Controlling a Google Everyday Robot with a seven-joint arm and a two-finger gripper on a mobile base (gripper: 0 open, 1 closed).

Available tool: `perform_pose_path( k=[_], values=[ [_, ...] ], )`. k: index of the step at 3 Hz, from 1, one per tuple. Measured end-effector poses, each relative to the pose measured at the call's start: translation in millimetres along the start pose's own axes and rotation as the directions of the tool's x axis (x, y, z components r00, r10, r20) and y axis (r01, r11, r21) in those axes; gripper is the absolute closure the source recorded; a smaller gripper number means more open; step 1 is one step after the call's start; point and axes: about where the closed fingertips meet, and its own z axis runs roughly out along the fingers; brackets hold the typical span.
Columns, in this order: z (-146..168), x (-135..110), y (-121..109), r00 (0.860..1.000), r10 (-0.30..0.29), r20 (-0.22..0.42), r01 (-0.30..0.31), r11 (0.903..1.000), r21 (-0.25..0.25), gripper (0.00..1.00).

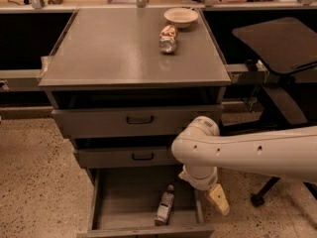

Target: Pick blue plastic bottle from bottom drawer and place on counter

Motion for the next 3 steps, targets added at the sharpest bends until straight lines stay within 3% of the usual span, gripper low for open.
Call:
perform_pose_path(
  k=[1, 2, 3],
  values=[
    [22, 18, -3, 0.992, -0.104, -0.072, 0.108, 0.9929, 0.049, 0.0],
    [29, 59, -11, 0.948, -0.245, -0.202, 0.284, 0.9391, 0.193, 0.0],
    [24, 72, -22, 0.923, -0.278, -0.266, 0.344, 0.9054, 0.248, 0.0]
  ],
)
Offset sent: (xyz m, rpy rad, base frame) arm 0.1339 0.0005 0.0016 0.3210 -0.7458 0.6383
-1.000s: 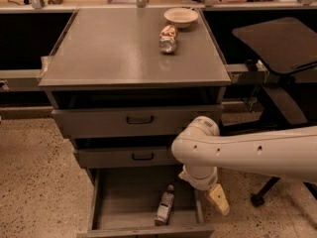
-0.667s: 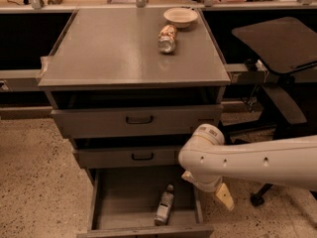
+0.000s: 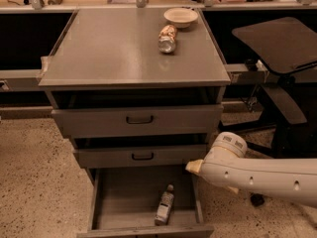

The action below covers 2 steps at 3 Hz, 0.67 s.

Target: Pick blue plastic bottle from bottom drawer and place on counter

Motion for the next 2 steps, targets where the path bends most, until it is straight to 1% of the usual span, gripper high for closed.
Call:
perform_pose_path(
  k=[1, 2],
  values=[
    [3, 2, -3, 1.0, 0.002, 0.021, -0.002, 0.9997, 0.023, 0.0],
    [38, 1, -40, 0.993, -0.07, 0.097, 0.062, 0.9945, 0.085, 0.0]
  ],
)
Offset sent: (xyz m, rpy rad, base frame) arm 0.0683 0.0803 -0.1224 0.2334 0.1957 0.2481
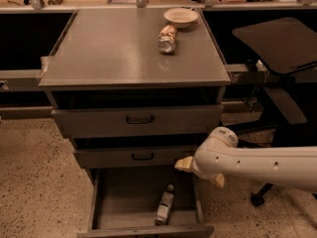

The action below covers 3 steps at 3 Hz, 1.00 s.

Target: Pick blue plastic bottle from bottom drawer and place on counter

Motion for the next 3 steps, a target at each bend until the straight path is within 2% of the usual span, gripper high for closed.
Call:
perform_pose_path(
  k=[1, 2, 3],
  values=[
    [84, -33, -32, 0.984, -0.129, 0.126, 0.131, 0.9914, -0.006, 0.0],
    [156, -54, -43, 0.974, -0.142, 0.177, 0.15, 0.9881, -0.035, 0.0],
    [203, -74, -60, 0.97, -0.134, 0.204, 0.134, 0.9909, 0.014, 0.0]
  ],
)
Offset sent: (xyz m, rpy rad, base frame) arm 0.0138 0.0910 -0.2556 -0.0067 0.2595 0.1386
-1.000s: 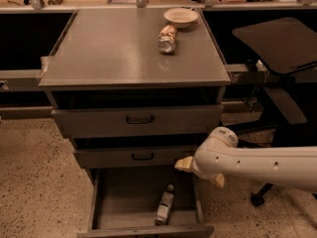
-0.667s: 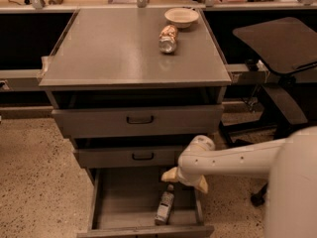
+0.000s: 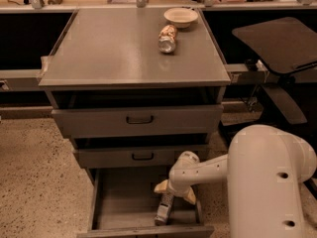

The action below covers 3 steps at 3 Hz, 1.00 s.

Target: Pick blue plastic bottle from bottom drawer and place on counter

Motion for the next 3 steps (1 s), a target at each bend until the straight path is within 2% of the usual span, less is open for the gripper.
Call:
perform_pose_path(
  k=[1, 2, 3],
  values=[
    [34, -13, -29, 0.999, -0.011, 0.04, 0.007, 0.9959, 0.09, 0.0],
    [76, -25, -39, 0.997, -0.048, 0.06, 0.043, 0.9964, 0.074, 0.0],
    [111, -31, -48, 0.997, -0.044, 0.059, 0.042, 0.9985, 0.036, 0.0]
  ],
)
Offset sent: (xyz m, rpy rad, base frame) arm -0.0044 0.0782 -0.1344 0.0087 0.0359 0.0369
